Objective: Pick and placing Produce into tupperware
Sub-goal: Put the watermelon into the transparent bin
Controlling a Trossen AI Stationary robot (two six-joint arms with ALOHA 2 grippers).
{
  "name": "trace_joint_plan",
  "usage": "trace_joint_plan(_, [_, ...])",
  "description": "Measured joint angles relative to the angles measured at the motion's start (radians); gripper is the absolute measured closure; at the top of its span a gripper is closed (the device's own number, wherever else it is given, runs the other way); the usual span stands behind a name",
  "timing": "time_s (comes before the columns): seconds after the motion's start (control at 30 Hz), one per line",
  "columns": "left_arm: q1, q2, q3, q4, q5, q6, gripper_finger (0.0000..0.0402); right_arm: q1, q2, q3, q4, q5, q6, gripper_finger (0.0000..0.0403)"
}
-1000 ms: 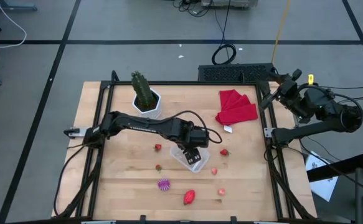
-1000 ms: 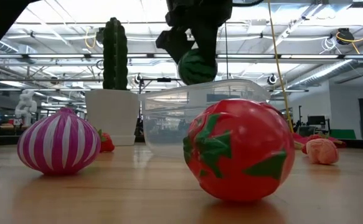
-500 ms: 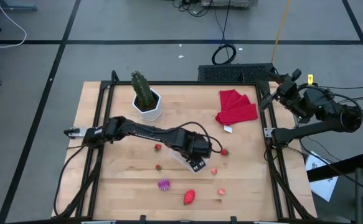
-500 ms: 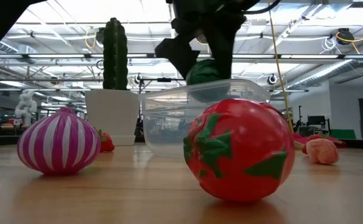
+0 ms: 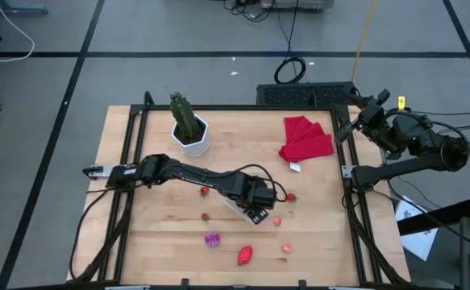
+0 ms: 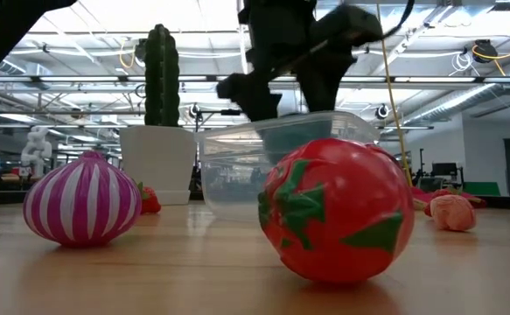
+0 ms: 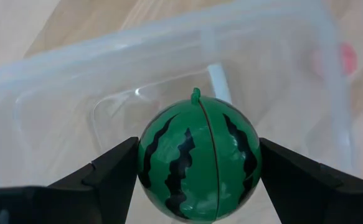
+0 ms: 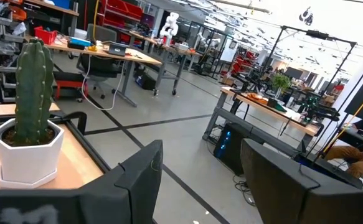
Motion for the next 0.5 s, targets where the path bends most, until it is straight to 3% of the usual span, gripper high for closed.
trace_joint_plan(0.5, [0.000, -0.005, 0.002, 0.005, 0.016, 0.005, 0.0107, 0.000, 0.000, 0.000, 0.000, -0.001, 0.000, 0.0193])
